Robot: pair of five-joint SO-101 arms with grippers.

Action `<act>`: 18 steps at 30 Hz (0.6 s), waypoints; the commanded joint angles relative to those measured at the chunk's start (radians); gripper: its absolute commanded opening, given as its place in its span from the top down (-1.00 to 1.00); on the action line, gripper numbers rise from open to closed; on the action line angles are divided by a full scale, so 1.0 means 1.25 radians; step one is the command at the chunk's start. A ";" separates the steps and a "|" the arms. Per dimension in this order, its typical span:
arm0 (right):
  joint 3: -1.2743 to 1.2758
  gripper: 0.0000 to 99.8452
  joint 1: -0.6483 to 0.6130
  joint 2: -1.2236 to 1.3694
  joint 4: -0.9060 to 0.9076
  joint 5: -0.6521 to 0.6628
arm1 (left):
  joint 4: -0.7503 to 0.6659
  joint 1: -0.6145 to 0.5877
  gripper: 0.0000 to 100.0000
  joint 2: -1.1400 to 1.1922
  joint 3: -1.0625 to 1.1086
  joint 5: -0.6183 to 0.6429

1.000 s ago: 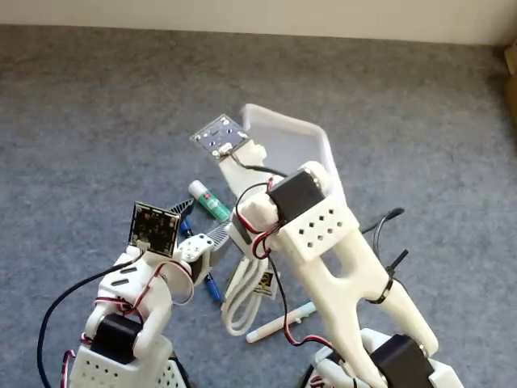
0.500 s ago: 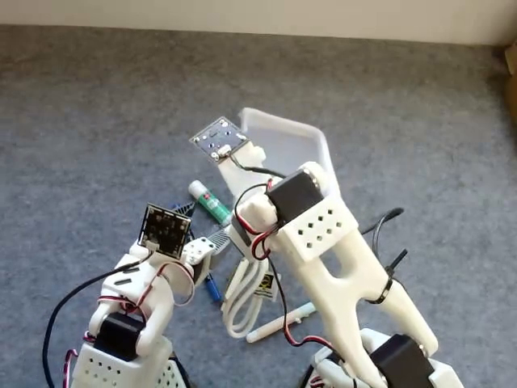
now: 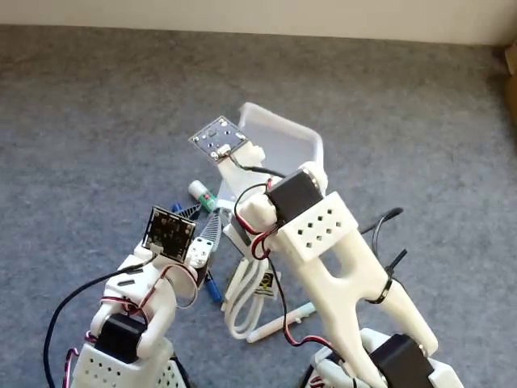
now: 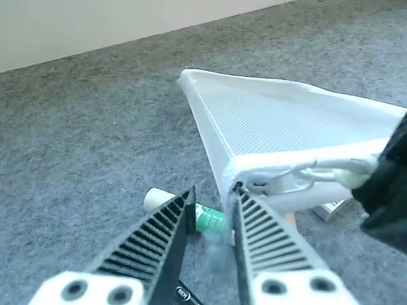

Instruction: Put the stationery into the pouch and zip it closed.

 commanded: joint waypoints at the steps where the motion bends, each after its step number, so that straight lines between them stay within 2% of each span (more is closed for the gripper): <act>1: 0.004 0.99 0.010 -0.047 -0.008 0.011 | -0.017 0.008 0.89 -0.012 -0.014 -0.010; 18: 0.067 0.99 0.153 -0.048 -0.018 0.045 | -0.016 -0.009 0.91 -0.012 -0.015 -0.010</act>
